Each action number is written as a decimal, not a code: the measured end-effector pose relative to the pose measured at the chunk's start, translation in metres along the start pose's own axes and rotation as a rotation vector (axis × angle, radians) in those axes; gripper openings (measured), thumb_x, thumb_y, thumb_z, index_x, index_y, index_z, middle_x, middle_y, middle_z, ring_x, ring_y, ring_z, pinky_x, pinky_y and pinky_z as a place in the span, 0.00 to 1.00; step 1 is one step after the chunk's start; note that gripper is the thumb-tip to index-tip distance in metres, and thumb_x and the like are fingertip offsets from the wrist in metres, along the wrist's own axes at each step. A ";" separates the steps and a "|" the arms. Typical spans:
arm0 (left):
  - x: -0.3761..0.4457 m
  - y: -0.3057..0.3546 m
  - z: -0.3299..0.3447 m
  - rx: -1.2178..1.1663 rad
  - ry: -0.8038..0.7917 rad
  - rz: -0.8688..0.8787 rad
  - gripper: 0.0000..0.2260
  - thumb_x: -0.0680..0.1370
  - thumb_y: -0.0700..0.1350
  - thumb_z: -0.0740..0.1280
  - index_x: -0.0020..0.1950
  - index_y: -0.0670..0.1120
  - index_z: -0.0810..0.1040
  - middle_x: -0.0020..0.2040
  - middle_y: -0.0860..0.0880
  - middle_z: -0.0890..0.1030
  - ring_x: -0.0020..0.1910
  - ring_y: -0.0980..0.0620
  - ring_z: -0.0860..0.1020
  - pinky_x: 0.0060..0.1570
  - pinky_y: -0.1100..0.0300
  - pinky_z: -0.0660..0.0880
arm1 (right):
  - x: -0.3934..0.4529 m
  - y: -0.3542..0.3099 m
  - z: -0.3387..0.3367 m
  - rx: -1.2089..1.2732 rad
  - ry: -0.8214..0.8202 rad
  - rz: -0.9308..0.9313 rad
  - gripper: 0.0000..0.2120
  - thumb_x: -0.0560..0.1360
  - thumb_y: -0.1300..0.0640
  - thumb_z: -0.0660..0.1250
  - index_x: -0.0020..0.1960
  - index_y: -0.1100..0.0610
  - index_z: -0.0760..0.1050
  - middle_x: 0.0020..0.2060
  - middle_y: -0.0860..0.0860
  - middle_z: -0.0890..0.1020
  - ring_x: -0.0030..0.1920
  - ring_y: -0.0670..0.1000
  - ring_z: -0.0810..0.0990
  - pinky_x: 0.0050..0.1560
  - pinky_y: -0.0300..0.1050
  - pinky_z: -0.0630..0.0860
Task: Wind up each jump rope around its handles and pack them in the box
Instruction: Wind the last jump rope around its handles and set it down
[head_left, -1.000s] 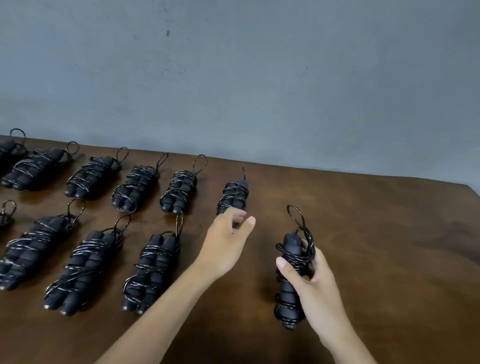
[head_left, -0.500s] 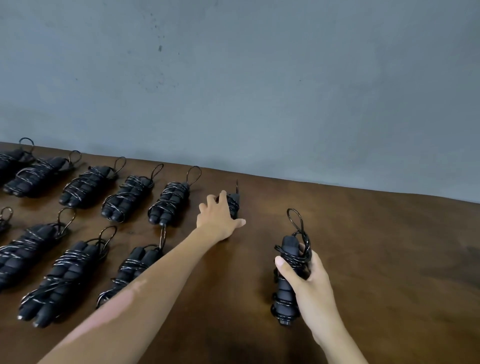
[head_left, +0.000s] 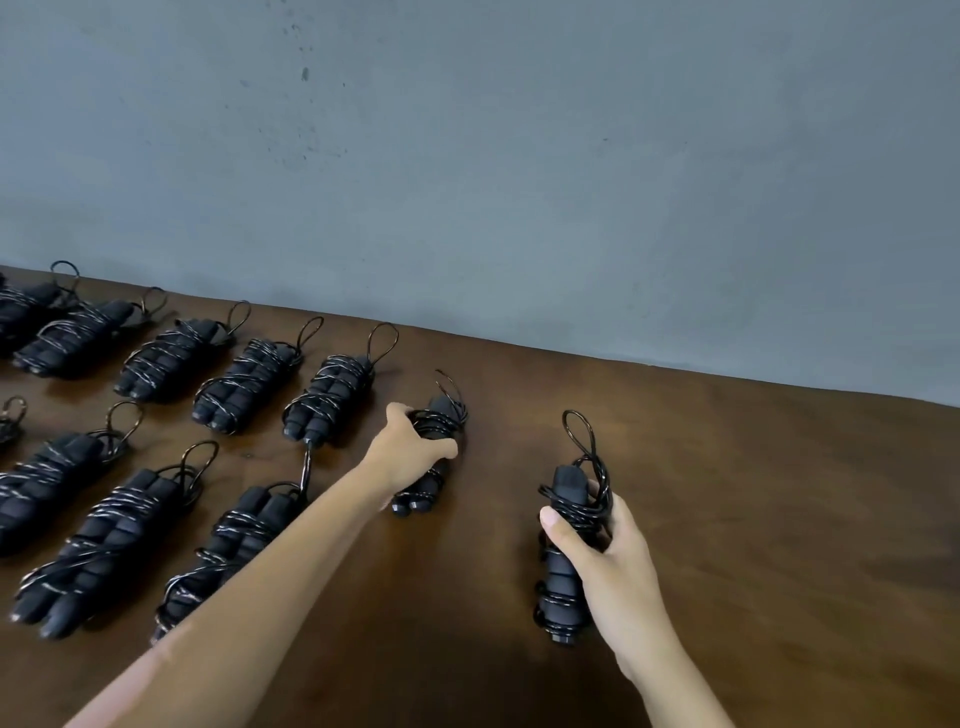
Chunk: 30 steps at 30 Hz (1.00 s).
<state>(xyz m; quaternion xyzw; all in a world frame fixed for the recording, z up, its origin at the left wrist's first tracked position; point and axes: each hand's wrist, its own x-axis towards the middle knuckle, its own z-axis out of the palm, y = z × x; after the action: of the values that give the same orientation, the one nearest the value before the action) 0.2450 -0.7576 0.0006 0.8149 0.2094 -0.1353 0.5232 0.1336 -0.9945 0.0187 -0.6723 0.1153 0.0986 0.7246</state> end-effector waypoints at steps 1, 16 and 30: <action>-0.008 -0.001 -0.003 -0.087 -0.023 -0.020 0.37 0.75 0.46 0.76 0.76 0.47 0.58 0.57 0.43 0.78 0.51 0.42 0.82 0.54 0.45 0.83 | 0.002 0.000 0.002 -0.035 0.008 -0.019 0.13 0.74 0.50 0.76 0.56 0.46 0.76 0.34 0.51 0.76 0.31 0.52 0.72 0.33 0.46 0.73; -0.137 -0.052 -0.110 -0.611 -0.237 0.103 0.31 0.64 0.48 0.78 0.67 0.56 0.74 0.50 0.44 0.82 0.46 0.45 0.81 0.44 0.49 0.79 | -0.027 -0.022 0.126 -0.176 -0.087 -0.178 0.14 0.74 0.45 0.75 0.58 0.42 0.77 0.43 0.43 0.84 0.42 0.44 0.83 0.40 0.40 0.77; -0.196 -0.141 -0.255 -0.631 0.068 0.247 0.24 0.71 0.55 0.78 0.64 0.59 0.74 0.52 0.48 0.87 0.50 0.45 0.87 0.53 0.46 0.84 | -0.110 -0.014 0.318 -0.205 -0.236 -0.324 0.28 0.72 0.47 0.76 0.69 0.38 0.72 0.60 0.36 0.82 0.61 0.39 0.80 0.66 0.51 0.76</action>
<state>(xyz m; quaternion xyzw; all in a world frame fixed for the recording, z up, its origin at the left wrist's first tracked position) 0.0057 -0.5139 0.0805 0.6362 0.1578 0.0278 0.7547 0.0439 -0.6774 0.0871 -0.7358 -0.0906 0.0700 0.6674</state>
